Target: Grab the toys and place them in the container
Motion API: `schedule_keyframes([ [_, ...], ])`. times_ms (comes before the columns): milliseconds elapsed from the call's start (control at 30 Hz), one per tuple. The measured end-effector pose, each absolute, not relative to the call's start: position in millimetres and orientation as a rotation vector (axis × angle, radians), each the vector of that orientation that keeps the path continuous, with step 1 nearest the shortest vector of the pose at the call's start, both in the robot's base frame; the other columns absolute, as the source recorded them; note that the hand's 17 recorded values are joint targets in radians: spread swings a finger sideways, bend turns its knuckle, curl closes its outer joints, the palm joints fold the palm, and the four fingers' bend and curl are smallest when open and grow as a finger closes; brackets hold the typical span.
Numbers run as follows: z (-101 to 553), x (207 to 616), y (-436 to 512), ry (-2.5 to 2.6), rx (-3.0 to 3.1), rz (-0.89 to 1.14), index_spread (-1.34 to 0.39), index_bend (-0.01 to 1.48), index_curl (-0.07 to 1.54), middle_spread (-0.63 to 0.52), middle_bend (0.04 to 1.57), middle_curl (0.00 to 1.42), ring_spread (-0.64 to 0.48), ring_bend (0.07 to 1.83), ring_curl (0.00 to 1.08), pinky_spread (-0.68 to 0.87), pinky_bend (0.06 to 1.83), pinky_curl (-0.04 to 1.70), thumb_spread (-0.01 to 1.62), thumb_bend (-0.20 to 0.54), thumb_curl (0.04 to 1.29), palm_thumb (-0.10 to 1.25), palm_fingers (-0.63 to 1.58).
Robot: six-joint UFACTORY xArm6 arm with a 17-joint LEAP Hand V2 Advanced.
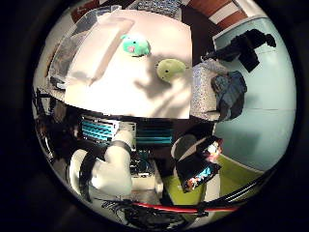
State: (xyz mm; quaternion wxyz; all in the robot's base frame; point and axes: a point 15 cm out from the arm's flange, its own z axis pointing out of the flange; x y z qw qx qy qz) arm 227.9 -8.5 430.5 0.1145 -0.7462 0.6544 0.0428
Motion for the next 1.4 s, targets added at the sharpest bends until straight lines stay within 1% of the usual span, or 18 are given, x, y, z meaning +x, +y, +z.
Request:
schedule_keyframes([
  [367, 429, 256, 2, 1.897, -2.196, 0.111, -0.35, 0.16, 0.27, 0.03, 0.19, 0.32, 0.21, 0.36, 0.24, 0.45, 0.53, 0.26, 1.11, -0.02, 0.27, 0.41, 0.15],
  [533, 431, 288, -7, 1.887, -2.15, 0.006, -0.36, 0.17, 0.28, 0.0, 0.19, 0.32, 0.2, 0.36, 0.24, 0.45, 0.51, 0.26, 1.11, -0.021, 0.28, 0.43, 0.18],
  [667, 429, 306, -13, 1.895, -2.141, -0.01, -0.36, 0.17, 0.28, 0.0, 0.19, 0.32, 0.2, 0.36, 0.24, 0.45, 0.5, 0.26, 1.11, -0.019, 0.28, 0.44, 0.19],
  [900, 423, 332, -47, 1.97, -2.166, -0.06, -0.36, 0.16, 0.28, 0.0, 0.19, 0.32, 0.2, 0.36, 0.23, 0.45, 0.49, 0.26, 1.11, -0.022, 0.28, 0.44, 0.19],
  [1100, 400, 339, -91, 2.065, -2.117, -0.032, -0.36, 0.16, 0.28, 0.0, 0.19, 0.31, 0.2, 0.36, 0.23, 0.45, 0.49, 0.27, 1.11, -0.022, 0.28, 0.44, 0.19],
  [1400, 366, 360, -146, 2.149, -2.052, -0.056, -0.37, 0.16, 0.27, 0.0, 0.2, 0.32, 0.2, 0.34, 0.23, 0.45, 0.49, 0.27, 1.11, -0.022, 0.28, 0.44, 0.18],
])
